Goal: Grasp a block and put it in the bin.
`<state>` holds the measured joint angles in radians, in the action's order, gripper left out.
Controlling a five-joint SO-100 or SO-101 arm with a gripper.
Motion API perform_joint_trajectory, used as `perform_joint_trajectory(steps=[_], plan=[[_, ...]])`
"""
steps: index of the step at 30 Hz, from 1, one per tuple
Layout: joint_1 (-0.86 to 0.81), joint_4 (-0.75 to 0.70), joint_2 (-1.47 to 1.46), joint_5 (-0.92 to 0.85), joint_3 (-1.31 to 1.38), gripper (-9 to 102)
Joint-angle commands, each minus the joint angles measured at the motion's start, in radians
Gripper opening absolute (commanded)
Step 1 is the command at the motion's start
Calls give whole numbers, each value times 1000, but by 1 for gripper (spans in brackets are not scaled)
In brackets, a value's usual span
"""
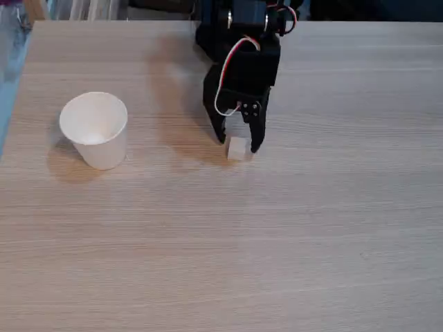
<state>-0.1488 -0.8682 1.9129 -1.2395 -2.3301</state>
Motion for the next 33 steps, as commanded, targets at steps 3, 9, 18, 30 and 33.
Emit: perform_joint_trajectory(steps=[3,9,18,30,33], plan=[[-8,0,-5,18,26,26],[-5,6,-9,25,26,25],[0,21,-11,25,25,21],[17,32,-9,28,9,11],[17,32,-9,28,9,8]])
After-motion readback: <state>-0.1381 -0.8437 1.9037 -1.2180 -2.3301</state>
